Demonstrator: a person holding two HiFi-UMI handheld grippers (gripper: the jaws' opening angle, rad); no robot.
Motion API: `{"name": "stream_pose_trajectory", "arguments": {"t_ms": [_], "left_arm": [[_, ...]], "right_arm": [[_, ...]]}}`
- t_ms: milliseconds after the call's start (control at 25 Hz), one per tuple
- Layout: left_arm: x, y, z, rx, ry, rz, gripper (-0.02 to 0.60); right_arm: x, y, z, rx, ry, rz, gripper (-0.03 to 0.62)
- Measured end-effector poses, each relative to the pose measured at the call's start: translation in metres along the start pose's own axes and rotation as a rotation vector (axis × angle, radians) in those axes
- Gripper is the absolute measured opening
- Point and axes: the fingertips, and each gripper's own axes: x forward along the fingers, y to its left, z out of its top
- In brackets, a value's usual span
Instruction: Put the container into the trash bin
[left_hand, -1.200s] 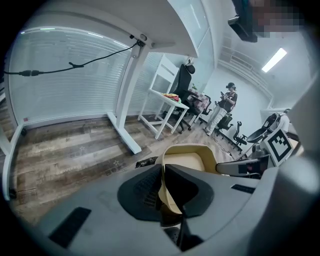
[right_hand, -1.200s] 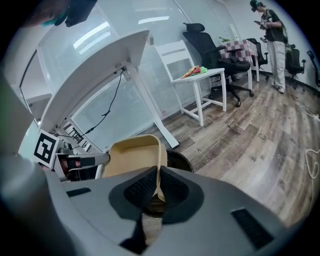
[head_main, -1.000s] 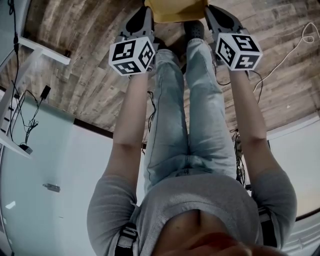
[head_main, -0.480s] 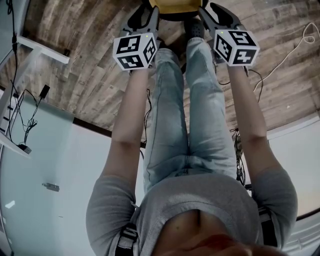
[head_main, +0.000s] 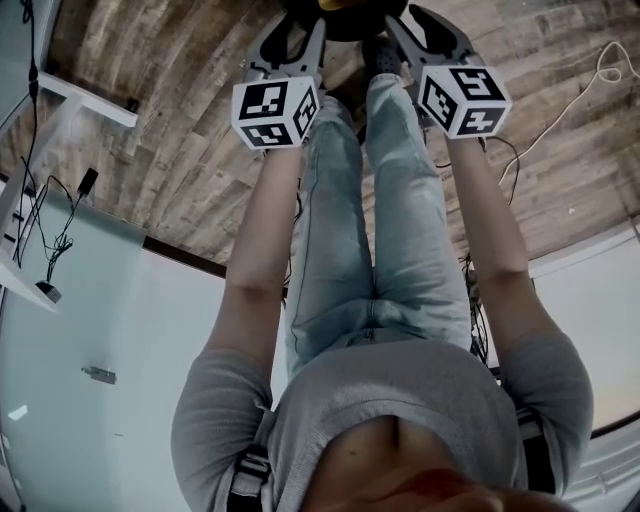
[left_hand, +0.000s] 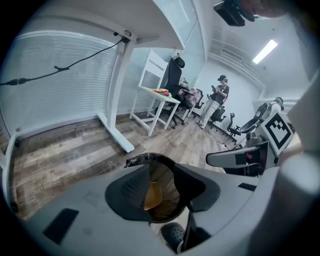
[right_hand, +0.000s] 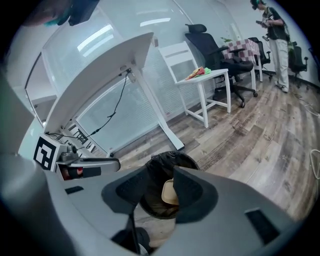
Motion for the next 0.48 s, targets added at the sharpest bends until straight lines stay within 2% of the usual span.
{"name": "stream_pose_trajectory", "arguments": {"t_ms": [120, 200, 360, 480], "left_arm": [[-0.009, -0.011, 0.016, 0.005, -0.037, -0.003, 0.137], [-0.016, -0.017, 0.023, 0.007, -0.048, -0.004, 0.105], [-0.029, -0.028, 0.04, 0.006, -0.086, -0.006, 0.054], [-0.039, -0.038, 0.049, -0.004, -0.099, -0.017, 0.041]], "right_arm": [[-0.01, 0.01, 0.017, -0.02, -0.045, -0.014, 0.199], [-0.017, 0.021, 0.027, -0.038, -0.073, -0.015, 0.188], [-0.029, 0.042, 0.047, -0.082, -0.118, -0.003, 0.101], [-0.04, 0.052, 0.059, -0.072, -0.141, 0.001, 0.087]]}}
